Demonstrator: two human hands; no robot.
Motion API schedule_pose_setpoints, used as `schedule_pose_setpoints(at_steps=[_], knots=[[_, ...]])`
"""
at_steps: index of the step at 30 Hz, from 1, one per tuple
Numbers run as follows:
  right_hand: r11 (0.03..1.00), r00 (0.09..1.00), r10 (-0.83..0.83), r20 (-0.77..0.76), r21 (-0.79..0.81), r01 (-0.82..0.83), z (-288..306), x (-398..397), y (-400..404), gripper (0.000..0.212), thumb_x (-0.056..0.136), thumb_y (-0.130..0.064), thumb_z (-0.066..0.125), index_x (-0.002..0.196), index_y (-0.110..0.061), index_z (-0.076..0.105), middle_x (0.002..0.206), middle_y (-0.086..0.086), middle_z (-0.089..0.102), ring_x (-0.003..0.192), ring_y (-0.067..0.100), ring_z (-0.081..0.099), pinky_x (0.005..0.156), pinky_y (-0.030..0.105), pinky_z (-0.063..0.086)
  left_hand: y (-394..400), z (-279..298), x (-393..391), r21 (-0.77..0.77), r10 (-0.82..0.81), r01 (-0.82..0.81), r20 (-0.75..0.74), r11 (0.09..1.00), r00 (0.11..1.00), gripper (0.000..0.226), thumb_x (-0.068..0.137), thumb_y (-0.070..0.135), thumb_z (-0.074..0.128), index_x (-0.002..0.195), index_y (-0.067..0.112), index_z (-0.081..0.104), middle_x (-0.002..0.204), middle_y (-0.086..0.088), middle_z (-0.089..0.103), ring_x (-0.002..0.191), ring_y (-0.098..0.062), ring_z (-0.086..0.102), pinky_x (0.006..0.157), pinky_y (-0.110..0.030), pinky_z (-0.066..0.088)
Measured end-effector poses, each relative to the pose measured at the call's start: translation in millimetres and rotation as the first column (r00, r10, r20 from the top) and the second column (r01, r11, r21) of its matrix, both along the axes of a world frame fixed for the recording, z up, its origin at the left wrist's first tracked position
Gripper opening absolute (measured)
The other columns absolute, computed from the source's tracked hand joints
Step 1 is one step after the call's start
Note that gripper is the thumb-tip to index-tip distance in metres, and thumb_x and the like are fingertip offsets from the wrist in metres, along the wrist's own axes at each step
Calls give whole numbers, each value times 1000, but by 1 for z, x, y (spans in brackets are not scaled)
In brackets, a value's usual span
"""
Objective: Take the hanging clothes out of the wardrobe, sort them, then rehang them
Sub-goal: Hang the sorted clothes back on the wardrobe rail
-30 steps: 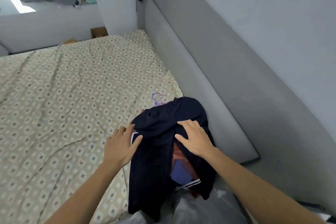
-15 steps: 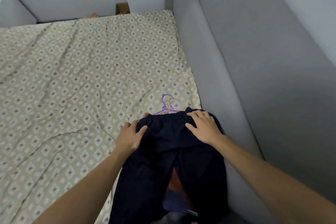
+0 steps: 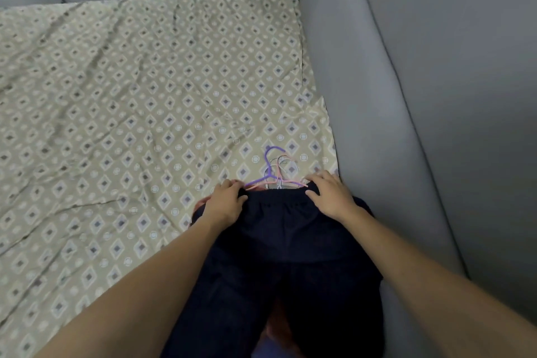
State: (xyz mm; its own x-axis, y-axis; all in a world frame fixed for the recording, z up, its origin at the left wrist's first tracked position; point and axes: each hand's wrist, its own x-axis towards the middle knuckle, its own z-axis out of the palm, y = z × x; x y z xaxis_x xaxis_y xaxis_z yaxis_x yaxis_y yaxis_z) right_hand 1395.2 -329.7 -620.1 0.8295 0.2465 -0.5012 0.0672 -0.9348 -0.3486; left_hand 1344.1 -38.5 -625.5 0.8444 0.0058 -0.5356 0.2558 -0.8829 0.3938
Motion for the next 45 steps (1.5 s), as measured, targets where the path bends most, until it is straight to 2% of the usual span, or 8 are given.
schedule_pose_setpoints(at_steps=[11, 21, 24, 27, 30, 38, 42, 45], knots=[[995, 999, 29, -20, -98, -31, 7, -2, 21, 39, 103, -22, 60, 141, -26, 55, 149, -4, 40, 139, 22, 30, 112, 48, 33, -7, 1, 2, 99, -73, 81, -81, 992, 994, 56, 101, 30, 61, 154, 26, 42, 152, -5, 31, 140, -30, 29, 103, -56, 49], [1000, 997, 14, 70, 12, -15, 11, -18, 23, 37, 92, -7, 63, 122, -26, 58, 133, -8, 45, 132, 17, 34, 115, 42, 30, -1, 13, -21, 103, -54, 55, -13, 993, 998, 51, 96, 39, 66, 141, 28, 46, 138, -3, 43, 134, -28, 39, 109, -54, 39], [998, 989, 25, 145, 62, -34, 29, -34, 25, 30, 90, -3, 61, 107, -26, 54, 118, -13, 46, 118, 13, 39, 103, 36, 33, 4, 29, -32, 74, -42, 41, 4, 996, 999, 56, 95, 42, 65, 145, 31, 42, 135, -1, 51, 130, -28, 48, 109, -53, 38], [993, 995, 23, 98, 113, -34, 60, -45, 22, 23, 91, -3, 59, 95, -25, 53, 109, -10, 54, 102, 16, 55, 86, 33, 44, 7, 55, -37, 9, -41, 41, 61, 999, 997, 17, 98, 51, 58, 112, 40, 59, 109, 11, 65, 108, -20, 60, 98, -44, 41], [991, 998, 24, 52, 133, -31, 96, -55, 15, 31, 87, -2, 53, 80, -32, 57, 108, -15, 58, 99, 13, 61, 85, 33, 50, 14, 89, -44, -229, -8, 10, 8, 973, 1000, 35, 99, 46, 66, 71, 31, 51, 74, 15, 57, 77, -8, 56, 76, -32, 41], [961, 983, -132, 129, 261, 95, 224, -115, 9, 27, 85, 3, 52, 76, -23, 55, 86, -13, 57, 83, 7, 56, 79, 34, 46, 30, 211, -75, -574, -36, 78, 85, 815, 996, 41, 99, 43, 68, 75, 13, 53, 72, 12, 58, 70, -3, 53, 73, -30, 43], [934, 969, -207, 136, 322, 155, 308, -161, 15, 13, 83, -8, 66, 82, -19, 60, 90, -10, 58, 85, 12, 56, 82, 32, 45, 42, 279, -94, -523, -148, 276, 274, 807, 950, 39, 98, 49, 66, 74, 21, 54, 82, 3, 57, 77, -14, 56, 78, -33, 44], [927, 943, -261, 204, 327, 186, 362, -210, 31, 22, 94, -28, 71, 79, -25, 55, 84, -10, 55, 79, 10, 51, 75, 29, 41, 52, 332, -111, -439, -254, 437, 415, 785, 873, 37, 101, 43, 64, 73, 22, 53, 85, 6, 57, 79, -14, 57, 78, -33, 45]])
